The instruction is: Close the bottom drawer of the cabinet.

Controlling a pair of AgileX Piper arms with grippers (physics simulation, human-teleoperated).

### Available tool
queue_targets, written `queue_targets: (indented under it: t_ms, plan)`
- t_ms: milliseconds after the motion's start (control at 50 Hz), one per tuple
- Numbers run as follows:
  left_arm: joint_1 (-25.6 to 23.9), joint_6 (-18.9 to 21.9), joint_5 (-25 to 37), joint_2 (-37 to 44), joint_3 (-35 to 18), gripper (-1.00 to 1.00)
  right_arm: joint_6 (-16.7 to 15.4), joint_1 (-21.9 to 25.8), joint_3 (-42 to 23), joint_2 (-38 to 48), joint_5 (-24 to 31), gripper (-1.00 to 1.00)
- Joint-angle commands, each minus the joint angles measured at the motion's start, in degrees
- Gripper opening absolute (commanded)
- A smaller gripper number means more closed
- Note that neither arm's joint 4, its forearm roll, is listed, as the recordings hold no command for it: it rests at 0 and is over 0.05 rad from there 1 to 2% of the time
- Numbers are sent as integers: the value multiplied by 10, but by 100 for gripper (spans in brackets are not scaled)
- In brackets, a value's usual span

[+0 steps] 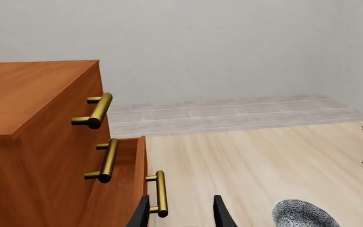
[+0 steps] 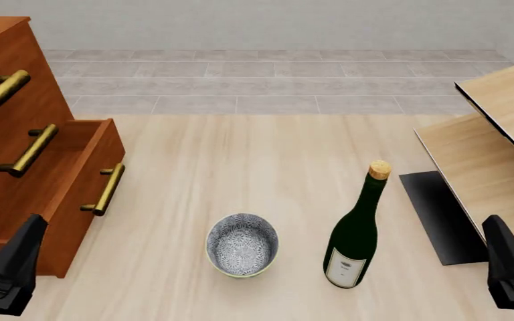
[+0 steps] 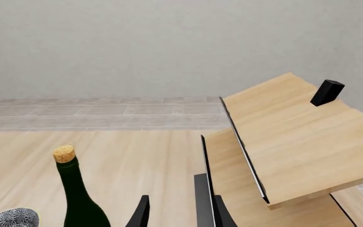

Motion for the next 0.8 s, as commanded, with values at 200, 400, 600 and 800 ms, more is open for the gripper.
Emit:
queue_targets:
  t_ms: [200,400,600,800]
  plan:
    - [-103,0,-109,119,12,100,2,1,0,1,0,100]
    - [-139,-8,-207,226,10,100,1,2,-1,3,-1,100]
    - [-177,-32,-328,369,5,100,-1,4,0,1,0,100]
    - [-223,-6,-414,480,-6,100,-1,5,0,2,-1,100]
